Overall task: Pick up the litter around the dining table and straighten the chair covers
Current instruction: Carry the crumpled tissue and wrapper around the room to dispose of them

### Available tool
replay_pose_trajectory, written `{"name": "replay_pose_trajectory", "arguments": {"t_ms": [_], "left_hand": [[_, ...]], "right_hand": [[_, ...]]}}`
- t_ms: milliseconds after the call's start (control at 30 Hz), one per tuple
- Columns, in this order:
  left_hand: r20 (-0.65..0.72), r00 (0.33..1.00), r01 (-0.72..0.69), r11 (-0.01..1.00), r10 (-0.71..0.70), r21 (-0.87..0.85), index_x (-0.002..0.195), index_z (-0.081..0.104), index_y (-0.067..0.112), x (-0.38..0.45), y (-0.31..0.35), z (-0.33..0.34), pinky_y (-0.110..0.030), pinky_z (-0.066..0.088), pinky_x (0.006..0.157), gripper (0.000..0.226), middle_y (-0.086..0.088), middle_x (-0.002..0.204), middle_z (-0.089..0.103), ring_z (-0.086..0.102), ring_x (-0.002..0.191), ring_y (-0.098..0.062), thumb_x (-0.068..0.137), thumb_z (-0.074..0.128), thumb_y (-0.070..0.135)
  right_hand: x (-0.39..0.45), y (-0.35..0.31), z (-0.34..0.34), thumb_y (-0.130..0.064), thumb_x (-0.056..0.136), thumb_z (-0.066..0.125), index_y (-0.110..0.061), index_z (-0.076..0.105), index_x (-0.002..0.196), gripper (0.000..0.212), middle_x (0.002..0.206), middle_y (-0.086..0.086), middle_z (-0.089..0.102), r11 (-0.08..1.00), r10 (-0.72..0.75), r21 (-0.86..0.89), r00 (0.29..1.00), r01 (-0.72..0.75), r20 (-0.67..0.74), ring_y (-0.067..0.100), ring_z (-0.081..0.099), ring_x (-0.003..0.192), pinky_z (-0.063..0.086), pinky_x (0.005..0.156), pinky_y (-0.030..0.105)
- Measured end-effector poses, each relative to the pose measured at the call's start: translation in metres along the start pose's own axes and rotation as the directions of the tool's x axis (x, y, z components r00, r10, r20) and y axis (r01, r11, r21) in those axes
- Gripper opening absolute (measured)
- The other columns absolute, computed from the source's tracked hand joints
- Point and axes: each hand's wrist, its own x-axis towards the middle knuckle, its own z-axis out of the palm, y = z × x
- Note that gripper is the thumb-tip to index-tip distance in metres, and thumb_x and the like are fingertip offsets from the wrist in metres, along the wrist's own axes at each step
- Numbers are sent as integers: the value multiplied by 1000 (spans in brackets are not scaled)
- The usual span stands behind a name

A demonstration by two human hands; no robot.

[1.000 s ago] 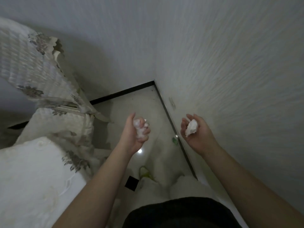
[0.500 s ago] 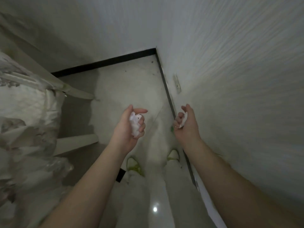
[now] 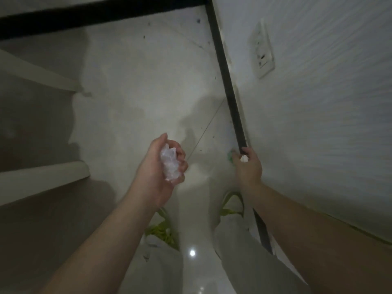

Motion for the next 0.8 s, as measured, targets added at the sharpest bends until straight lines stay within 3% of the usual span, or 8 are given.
{"name": "replay_pose_trajectory", "arguments": {"t_ms": [100, 167, 300, 400, 500, 633, 800], "left_hand": [[-5, 1000, 17, 1000, -17, -5, 65, 50, 16, 36, -19, -18, -15, 12, 42, 36, 1, 60, 43, 39, 44, -12, 91, 42, 40], [-27, 999, 23, 1000, -23, -1, 66, 50, 17, 57, -29, -28, -15, 12, 42, 36, 1, 60, 45, 39, 45, -12, 93, 41, 39], [-50, 998, 35, 999, -36, -28, 67, 50, 17, 94, -43, -43, -15, 11, 44, 34, 1, 62, 45, 39, 45, -12, 92, 41, 38], [-56, 997, 51, 999, -52, -14, 67, 50, 18, 110, -47, -50, -16, 10, 44, 30, 1, 62, 44, 39, 46, -12, 88, 45, 38], [-70, 995, 64, 998, -64, -11, 67, 51, 19, 116, -47, -55, -18, 9, 46, 24, 2, 61, 44, 39, 46, -12, 79, 51, 40], [-95, 994, 59, 998, -61, -25, 65, 52, 19, 109, -43, -57, -18, 9, 45, 22, 2, 61, 46, 41, 46, -12, 74, 54, 40], [-109, 990, 74, 990, -87, -119, 69, 47, 18, 76, -41, -47, -10, 16, 39, 23, 2, 61, 45, 42, 44, -11, 74, 54, 39]], "right_hand": [[43, 40, 15, -29, 89, 66, -16, 47, 140, 56, 133, 3, 52, 982, -13, -185, 990, 39, 141, 21, 50, 120, 41, 105, 32], [68, 61, 27, -27, 89, 65, -18, 42, 143, 59, 129, 2, 51, 946, -15, -313, 980, 78, 199, 23, 50, 119, 40, 101, 30], [114, 93, 48, -29, 87, 64, -20, 22, 150, 77, 139, 18, 44, 811, 38, -582, 987, 60, 155, 35, 50, 118, 46, 99, 43], [130, 104, 61, -26, 90, 60, -21, 14, 151, 76, 143, 22, 34, 693, 77, -720, 989, 37, 124, 37, 52, 113, 48, 89, 39], [137, 107, 70, -17, 92, 55, -18, 22, 147, 64, 141, 22, 34, 653, 55, -757, 994, 39, 99, 40, 54, 108, 46, 81, 38], [133, 96, 71, -19, 92, 55, -13, 37, 134, 47, 121, 20, 54, 652, 19, -755, 993, 76, 116, 38, 58, 100, 51, 80, 42], [87, 52, 54, -24, 92, 55, -7, 56, 112, 26, 98, 12, 60, 835, 53, -546, 981, 60, 189, 26, 56, 84, 46, 69, 28]]}}
